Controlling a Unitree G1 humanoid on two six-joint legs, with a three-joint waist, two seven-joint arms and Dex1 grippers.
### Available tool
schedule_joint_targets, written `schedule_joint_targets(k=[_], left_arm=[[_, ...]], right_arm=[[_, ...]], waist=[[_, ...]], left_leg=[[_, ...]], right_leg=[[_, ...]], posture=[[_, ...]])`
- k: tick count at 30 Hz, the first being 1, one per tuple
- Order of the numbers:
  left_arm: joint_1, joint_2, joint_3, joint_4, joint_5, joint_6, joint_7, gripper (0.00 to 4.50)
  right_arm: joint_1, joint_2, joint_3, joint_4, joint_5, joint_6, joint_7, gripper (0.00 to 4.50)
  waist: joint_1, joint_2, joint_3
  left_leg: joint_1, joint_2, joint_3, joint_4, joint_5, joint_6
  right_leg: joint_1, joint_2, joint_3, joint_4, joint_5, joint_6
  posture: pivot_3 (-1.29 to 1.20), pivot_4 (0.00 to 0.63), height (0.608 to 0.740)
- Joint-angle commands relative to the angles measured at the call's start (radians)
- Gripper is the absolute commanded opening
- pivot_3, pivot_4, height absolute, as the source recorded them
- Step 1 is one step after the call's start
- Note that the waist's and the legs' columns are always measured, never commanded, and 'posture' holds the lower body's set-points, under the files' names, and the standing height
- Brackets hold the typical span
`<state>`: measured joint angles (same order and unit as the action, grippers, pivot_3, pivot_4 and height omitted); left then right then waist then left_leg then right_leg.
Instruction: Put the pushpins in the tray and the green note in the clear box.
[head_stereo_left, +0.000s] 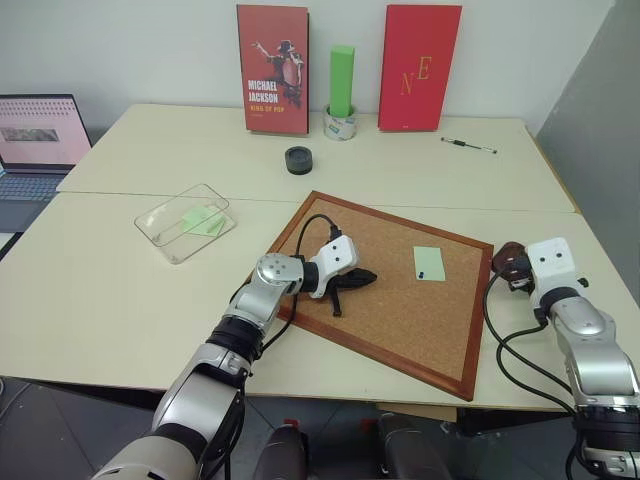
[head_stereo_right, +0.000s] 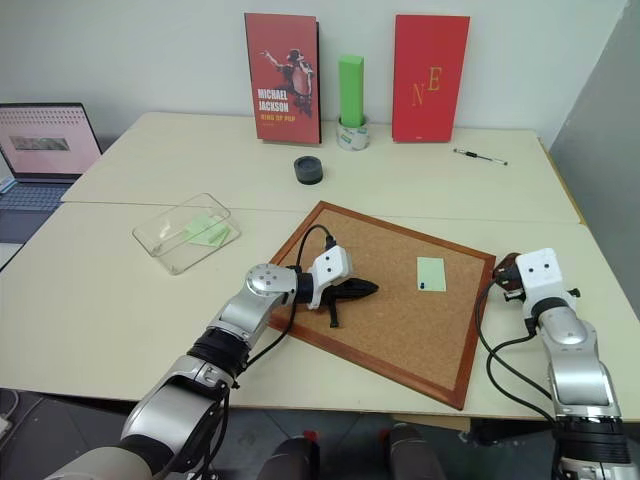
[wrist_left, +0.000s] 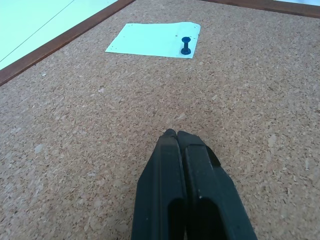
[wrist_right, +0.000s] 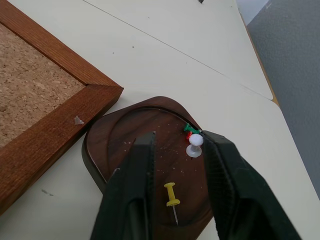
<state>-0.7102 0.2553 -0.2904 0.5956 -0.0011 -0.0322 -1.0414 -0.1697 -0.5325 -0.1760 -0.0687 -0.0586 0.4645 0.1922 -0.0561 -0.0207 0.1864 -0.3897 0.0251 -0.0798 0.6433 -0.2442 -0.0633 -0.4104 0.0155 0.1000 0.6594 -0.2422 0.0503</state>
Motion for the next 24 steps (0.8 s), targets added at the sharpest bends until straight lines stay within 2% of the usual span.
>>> schedule_joint_targets(k=[1,12,16,20,24], left_arm=[[0.012,0.0,-0.021,0.009,0.02,0.008,-0.007,0.0],[0.0,-0.008,-0.023,0.025,0.021,-0.001,-0.009,0.0],[-0.002,-0.009,-0.022,0.03,0.022,-0.005,-0.008,0.0],[-0.002,-0.009,-0.021,0.034,0.023,-0.006,-0.006,0.0],[-0.002,-0.012,-0.021,0.036,0.023,-0.008,-0.005,0.0]], right_arm=[[-0.016,-0.004,-0.03,-0.05,0.0,0.001,-0.011,2.48],[0.012,-0.009,-0.066,-0.163,0.001,0.066,-0.007,2.48],[0.011,0.048,-0.093,-0.236,0.087,0.039,0.021,2.48],[0.084,0.112,-0.037,-0.369,0.223,0.075,0.137,2.48],[0.152,0.158,0.058,-0.432,0.267,0.084,0.178,2.48]], waist=[[0.0,0.0,0.0],[0.0,0.0,0.0],[0.0,0.0,0.0],[0.0,0.0,0.0],[0.002,0.0,0.0]], left_leg=[[0.0,0.0,0.0,0.0,0.0,0.0],[0.0,0.0,0.0,0.0,0.0,0.0],[0.0,0.0,0.0,0.0,0.0,0.0],[0.0,0.0,-0.001,0.0,0.0,0.0],[-0.001,0.0,-0.001,0.0,0.0,0.0]], right_leg=[[0.0,0.0,0.0,0.0,0.0,0.0],[0.0,0.0,0.0,0.0,0.0,0.0],[0.0,0.0,0.0,0.0,0.0,0.0],[0.0,0.0,-0.001,0.0,0.0,0.0],[0.0,0.0,0.0,-0.001,0.0,0.0]], posture=[[0.0,0.15,0.74],[0.0,0.15,0.74],[0.0,0.15,0.74],[0.0,0.15,0.74],[0.0,0.15,0.74]])
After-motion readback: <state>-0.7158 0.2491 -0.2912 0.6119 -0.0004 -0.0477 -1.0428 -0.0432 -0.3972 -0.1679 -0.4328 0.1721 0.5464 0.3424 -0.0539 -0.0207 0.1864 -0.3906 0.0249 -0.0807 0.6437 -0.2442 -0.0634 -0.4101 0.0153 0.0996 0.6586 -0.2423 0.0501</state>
